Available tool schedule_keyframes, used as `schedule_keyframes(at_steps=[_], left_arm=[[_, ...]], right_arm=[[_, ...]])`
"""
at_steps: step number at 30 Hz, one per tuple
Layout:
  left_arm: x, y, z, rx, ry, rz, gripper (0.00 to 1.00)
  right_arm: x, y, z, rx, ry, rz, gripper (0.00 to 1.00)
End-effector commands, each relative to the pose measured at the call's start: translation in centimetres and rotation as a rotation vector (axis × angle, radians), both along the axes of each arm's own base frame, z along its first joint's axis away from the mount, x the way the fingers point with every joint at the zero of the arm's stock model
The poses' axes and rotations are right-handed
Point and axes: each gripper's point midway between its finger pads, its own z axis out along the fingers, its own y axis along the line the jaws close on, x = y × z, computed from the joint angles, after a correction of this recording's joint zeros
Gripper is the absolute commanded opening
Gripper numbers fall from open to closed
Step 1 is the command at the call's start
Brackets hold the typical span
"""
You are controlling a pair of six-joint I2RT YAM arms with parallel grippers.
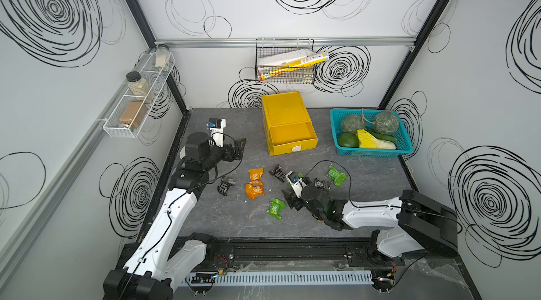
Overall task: Place the cookies into the drawer by color
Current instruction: Pick up the cookie at the center of the board.
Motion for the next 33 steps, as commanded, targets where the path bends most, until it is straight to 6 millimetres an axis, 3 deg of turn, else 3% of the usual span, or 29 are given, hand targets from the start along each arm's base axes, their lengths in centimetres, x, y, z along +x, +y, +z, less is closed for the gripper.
schedule_keyframes(at_steps=[1,10,21,33], left_arm=[[-0.2,-0.7,2.0,0.029,-0.092,-0.062,0.99],[-0.5,-1.9,1.4,0.075,-0.1,-0.13,0.99],[-1.0,-2.5,1.8,0.096,-0.104,-0.17,0.99],[-1.3,-2.7,2.2,0.092,-0.119,-0.179,0.99]], right_arm=[[1.1,1.8,1.1,0.017,-0.075,0.009,0.83],[3.5,3.4,-0.9,0.016,-0.053,-0.001,0.83],[6.9,3.5,-3.2,-0.014,-0.018,-0.035,0.82],[7.6,4.5,-6.3,-0.038,0.049,-0.008,0.77]])
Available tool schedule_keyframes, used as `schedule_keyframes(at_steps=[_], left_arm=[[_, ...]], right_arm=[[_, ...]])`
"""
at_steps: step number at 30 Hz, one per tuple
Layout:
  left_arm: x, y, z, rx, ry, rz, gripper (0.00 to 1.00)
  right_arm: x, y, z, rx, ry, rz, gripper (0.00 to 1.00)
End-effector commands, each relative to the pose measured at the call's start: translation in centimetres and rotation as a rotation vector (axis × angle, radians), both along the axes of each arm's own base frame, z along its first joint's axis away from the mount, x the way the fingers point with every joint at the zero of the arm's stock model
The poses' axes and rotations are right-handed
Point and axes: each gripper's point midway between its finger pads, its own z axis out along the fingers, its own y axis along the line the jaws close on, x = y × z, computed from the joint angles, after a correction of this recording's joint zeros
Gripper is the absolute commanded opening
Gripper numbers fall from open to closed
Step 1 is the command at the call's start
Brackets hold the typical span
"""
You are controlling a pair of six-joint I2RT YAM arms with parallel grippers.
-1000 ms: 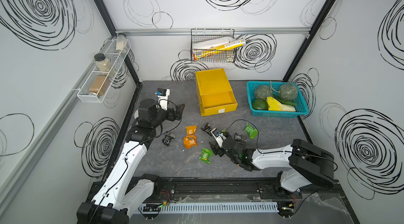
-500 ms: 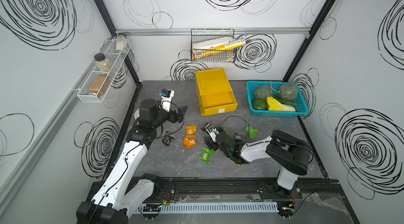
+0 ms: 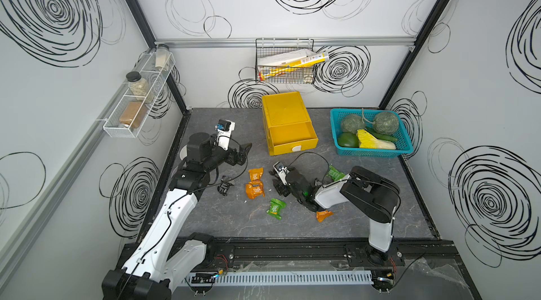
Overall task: Place the cookies into the drawer by color
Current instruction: Pick up the cookie at the center of the board.
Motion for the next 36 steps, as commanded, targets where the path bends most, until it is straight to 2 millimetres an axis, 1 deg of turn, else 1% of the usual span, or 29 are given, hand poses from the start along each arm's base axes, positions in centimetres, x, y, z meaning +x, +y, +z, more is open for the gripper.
schedule_keyframes(at_steps=[1,3,8,14,16,19,22,25,28,32,36], left_arm=[[-0.3,-0.4,2.1,-0.002,-0.057,-0.025,0.99],[-0.2,-0.2,2.1,0.003,-0.06,-0.012,0.99],[-0.4,-0.3,2.1,0.008,-0.061,-0.023,0.99],[-0.4,-0.3,2.2,0.007,-0.067,-0.031,0.99],[-0.5,-0.3,2.3,0.011,-0.066,-0.031,0.99],[-0.4,-0.2,2.1,0.013,-0.076,-0.026,0.99],[-0.6,-0.4,2.3,0.012,-0.073,-0.036,0.99],[-0.5,-0.1,2.2,0.021,-0.078,-0.026,0.99],[-0.6,-0.5,2.0,0.02,-0.077,-0.044,0.99],[-0.6,-0.5,1.8,0.029,-0.078,-0.054,0.99],[-1.0,-1.1,1.7,0.04,-0.078,-0.096,0.99]], right_arm=[[0.2,0.8,-0.6,0.011,0.022,0.017,0.76],[0.0,0.8,-0.8,0.017,0.032,0.024,0.72],[-0.5,0.9,-1.0,0.01,0.063,0.046,0.58],[-1.2,0.8,0.1,0.027,0.071,0.061,0.4],[-1.4,0.7,0.5,0.027,0.077,0.067,0.36],[-1.7,0.5,1.0,0.046,0.076,0.069,0.33],[-2.1,0.4,1.2,0.04,0.084,0.071,0.33],[-2.9,0.2,1.6,0.037,0.074,0.084,0.33],[-3.8,0.2,2.2,0.026,0.065,0.094,0.33],[-5.3,0.3,3.5,0.029,0.046,0.116,0.34],[-6.1,-0.1,5.0,0.067,0.065,0.105,0.34]])
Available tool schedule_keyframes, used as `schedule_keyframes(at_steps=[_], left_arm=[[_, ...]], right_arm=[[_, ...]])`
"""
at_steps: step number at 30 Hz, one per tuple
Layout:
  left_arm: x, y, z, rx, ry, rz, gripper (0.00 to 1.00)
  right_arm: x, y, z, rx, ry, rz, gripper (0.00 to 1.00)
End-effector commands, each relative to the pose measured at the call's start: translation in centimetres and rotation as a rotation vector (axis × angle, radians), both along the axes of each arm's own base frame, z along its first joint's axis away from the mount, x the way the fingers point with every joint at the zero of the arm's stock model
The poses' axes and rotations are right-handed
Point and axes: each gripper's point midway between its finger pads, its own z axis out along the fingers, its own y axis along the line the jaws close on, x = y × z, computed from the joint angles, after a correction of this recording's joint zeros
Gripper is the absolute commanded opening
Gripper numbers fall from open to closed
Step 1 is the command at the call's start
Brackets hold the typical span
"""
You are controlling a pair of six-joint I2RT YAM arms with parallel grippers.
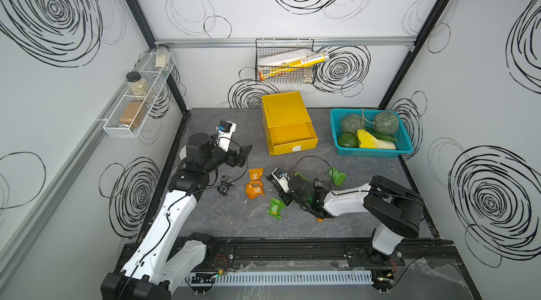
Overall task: Place the cookies into the drawer by color
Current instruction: Pick up the cookie at the center of the board, then place the cookie in the drawer.
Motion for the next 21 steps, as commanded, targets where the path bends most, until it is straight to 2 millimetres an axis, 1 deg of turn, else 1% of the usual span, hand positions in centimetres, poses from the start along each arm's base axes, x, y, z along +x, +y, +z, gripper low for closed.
schedule_keyframes(at_steps=[1,3,8,12,15,19,21], left_arm=[[-0.5,-0.8,1.5,0.011,-0.059,-0.068,0.99],[-0.6,-0.9,1.2,0.021,-0.064,-0.084,0.99],[-0.9,-1.2,1.3,0.02,-0.057,-0.108,0.99],[-0.9,-1.4,0.8,0.02,-0.06,-0.12,0.99],[-1.1,-1.4,1.0,0.017,-0.053,-0.128,0.99],[-0.9,-1.3,0.7,0.022,-0.058,-0.121,0.99],[-1.1,-1.5,0.9,0.016,-0.052,-0.128,0.99]], right_arm=[[-0.6,-0.9,1.3,0.022,0.013,-0.029,0.34],[-1.1,-1.3,2.4,0.045,0.007,-0.028,0.34],[-1.4,-2.5,5.0,0.078,0.017,-0.064,0.34],[-1.6,-3.6,7.1,0.091,0.009,-0.09,0.34],[-1.7,-3.9,9.3,0.106,0.003,-0.095,0.34],[-1.9,-4.5,11.9,0.141,-0.02,-0.1,0.33],[-1.6,-4.9,13.4,0.15,-0.033,-0.126,0.33]])
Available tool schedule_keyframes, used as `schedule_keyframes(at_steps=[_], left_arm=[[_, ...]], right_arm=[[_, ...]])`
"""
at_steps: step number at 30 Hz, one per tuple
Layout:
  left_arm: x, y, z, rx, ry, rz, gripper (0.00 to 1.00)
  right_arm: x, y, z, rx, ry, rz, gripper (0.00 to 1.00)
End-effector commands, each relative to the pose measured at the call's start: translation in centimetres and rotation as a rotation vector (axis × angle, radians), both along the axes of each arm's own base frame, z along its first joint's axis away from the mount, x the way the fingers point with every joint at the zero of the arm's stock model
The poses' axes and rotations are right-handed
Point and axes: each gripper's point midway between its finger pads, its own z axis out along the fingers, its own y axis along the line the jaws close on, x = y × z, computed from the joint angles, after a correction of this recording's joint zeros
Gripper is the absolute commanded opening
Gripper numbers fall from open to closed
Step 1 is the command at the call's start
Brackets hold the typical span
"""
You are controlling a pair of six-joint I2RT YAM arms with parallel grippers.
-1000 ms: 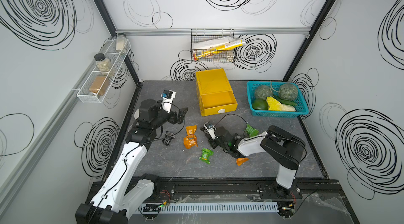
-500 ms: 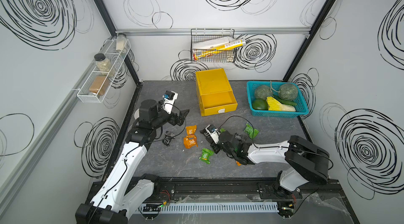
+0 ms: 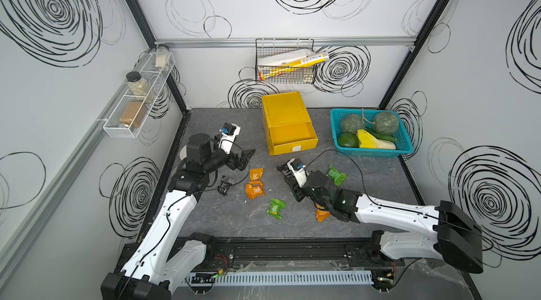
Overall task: Place the cookies into the drawer by color
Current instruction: Place the cookie in the drawer.
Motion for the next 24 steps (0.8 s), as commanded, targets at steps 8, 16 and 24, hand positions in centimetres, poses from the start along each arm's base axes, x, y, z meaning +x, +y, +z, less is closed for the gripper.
schedule_keyframes(at_steps=[8,16,24], left_arm=[[0.0,-0.3,1.0,-0.011,-0.028,-0.026,0.99],[0.0,-0.2,1.1,-0.018,-0.028,-0.016,0.99],[-0.2,-0.3,1.2,-0.023,-0.039,-0.021,0.99]], right_arm=[[1.7,-0.3,8.6,-0.008,-0.064,-0.085,0.33],[4.7,0.7,12.4,0.026,-0.069,-0.164,0.34],[9.0,2.6,12.2,-0.031,-0.013,-0.214,0.34]])
